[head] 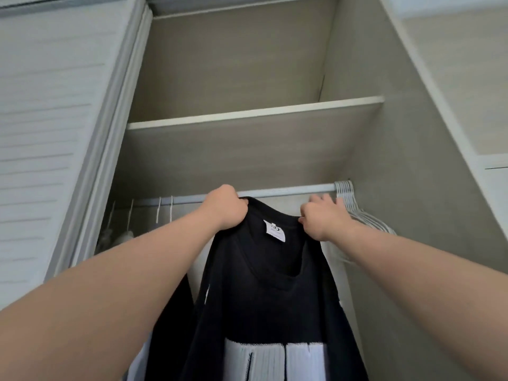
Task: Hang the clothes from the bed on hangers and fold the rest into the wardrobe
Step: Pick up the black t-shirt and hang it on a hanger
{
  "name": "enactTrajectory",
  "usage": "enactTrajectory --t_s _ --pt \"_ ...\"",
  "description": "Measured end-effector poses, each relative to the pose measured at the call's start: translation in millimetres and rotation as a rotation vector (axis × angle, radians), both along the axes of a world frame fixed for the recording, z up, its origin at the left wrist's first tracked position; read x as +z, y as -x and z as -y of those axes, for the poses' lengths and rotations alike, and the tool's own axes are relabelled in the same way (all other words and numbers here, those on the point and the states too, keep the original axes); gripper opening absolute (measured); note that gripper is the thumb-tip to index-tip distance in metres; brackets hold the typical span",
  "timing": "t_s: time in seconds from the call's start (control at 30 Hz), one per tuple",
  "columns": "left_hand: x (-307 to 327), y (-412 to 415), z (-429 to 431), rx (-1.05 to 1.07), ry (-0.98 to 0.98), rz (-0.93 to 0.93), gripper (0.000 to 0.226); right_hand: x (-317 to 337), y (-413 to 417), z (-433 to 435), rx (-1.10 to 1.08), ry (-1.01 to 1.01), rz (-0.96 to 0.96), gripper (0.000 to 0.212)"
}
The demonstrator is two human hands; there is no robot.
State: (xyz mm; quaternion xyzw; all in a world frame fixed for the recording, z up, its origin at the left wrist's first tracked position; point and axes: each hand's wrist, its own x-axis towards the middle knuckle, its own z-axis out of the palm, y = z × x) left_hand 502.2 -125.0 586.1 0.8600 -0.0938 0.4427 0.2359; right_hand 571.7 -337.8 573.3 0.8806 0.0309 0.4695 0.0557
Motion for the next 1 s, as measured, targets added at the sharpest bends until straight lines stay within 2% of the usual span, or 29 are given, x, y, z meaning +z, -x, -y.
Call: enactTrajectory --t_s 0.17,0.27,0.37,0.5,0.63,0.8,0.93,1.0 --pt "17.6 -31.4 32.8 0.056 -0.051 0.024 0.035 5.4 -31.4 31.2 -0.285 0.095 0.207 0.038" --pt "19.9 -41.0 45.2 0.085 -0.106 0.013 0.034 11.0 -42.4 55.6 -0.390 0.083 0.248 0.039" --pt "18.0 -51.0 52.3 0.088 -0.146 -0.006 0.034 13.6 -52.5 79.0 -0.438 0.069 0.241 0.039" --pt "14.3 -56.5 55.5 0.115 -0.188 -0.013 0.036 15.6 -56.9 93.2 -0.419 0.079 0.127 0.041" --pt "15.2 -50.8 51.9 0.146 -0.218 0.003 0.036 20.8 -49.3 97.6 -0.339 0.056 0.135 0.039" --pt "18.0 -35.3 40.3 0.175 -0.202 0.033 0.042 31.5 -32.1 94.3 -0.147 -0.059 0.271 0.032" --pt "21.8 -14.0 28.7 0.187 -0.165 0.101 0.041 36.3 -11.5 84.7 0.238 -0.376 0.242 0.006" --pt "24.8 1.0 21.5 0.185 -0.127 0.151 0.040 31.6 -1.6 77.4 0.452 -0.584 0.179 0.009"
